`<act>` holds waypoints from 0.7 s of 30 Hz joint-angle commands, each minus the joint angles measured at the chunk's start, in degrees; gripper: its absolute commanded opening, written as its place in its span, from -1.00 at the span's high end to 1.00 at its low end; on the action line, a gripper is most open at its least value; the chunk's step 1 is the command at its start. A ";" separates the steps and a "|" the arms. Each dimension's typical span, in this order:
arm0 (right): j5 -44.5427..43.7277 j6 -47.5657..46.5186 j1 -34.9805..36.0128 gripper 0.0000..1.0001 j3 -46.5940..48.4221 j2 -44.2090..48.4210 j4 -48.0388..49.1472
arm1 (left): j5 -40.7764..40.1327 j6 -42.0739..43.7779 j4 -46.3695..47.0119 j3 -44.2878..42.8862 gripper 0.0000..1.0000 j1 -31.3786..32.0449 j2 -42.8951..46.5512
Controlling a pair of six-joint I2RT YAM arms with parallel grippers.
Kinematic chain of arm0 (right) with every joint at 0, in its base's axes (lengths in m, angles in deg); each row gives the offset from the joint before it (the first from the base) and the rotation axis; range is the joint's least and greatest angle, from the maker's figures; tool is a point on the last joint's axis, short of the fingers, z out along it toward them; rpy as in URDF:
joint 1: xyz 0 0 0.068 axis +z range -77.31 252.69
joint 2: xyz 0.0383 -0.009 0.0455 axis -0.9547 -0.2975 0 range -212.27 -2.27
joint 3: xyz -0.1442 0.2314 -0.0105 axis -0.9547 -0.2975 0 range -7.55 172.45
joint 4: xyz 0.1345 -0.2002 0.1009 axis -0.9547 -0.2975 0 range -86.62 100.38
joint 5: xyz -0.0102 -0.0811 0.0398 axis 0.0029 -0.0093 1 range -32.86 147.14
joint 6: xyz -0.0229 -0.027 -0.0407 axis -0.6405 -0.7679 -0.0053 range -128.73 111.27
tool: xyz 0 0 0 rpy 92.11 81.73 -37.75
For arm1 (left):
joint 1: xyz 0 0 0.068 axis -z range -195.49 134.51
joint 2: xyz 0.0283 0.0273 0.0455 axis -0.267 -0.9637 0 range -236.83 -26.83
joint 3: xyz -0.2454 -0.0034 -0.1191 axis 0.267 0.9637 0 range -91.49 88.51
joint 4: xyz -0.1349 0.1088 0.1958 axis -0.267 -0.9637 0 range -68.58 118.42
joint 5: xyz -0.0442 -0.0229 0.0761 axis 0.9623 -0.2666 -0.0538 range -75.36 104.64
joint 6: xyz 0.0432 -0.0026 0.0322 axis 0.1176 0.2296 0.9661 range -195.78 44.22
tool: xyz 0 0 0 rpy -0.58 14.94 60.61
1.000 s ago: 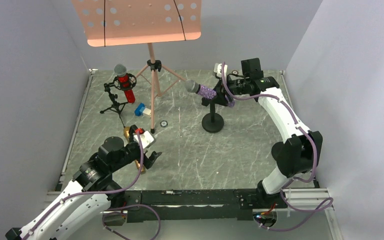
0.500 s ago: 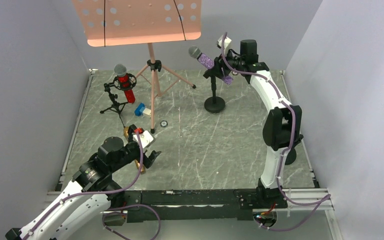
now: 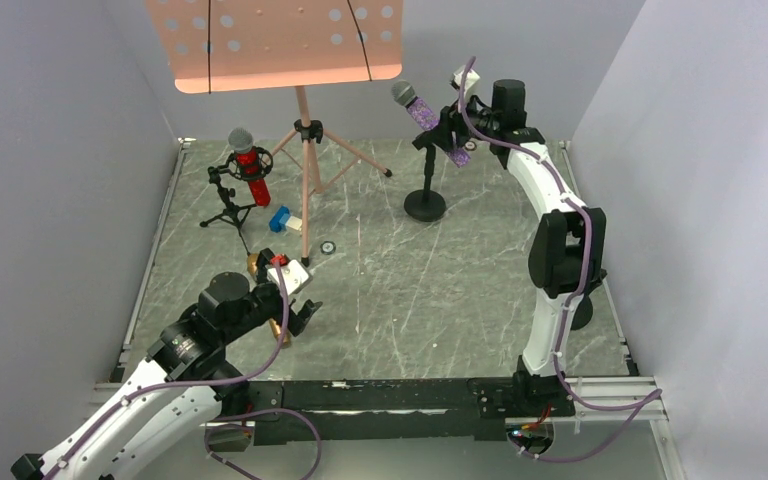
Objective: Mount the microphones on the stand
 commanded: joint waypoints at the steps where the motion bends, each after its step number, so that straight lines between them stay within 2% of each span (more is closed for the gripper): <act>1: 2.41 1.09 -0.41 0.40 0.25 4.18 6.49 | -0.77 0.43 1.35 -0.93 -0.99 0.02 -0.16; 12: 12.54 -5.09 -0.50 0.23 -12.33 11.04 6.08 | -0.68 0.66 1.19 -0.92 -0.99 0.02 0.55; 21: 10.49 -4.83 -0.92 -0.54 -19.49 15.57 7.96 | -0.30 0.38 1.26 -0.84 -0.99 0.06 1.33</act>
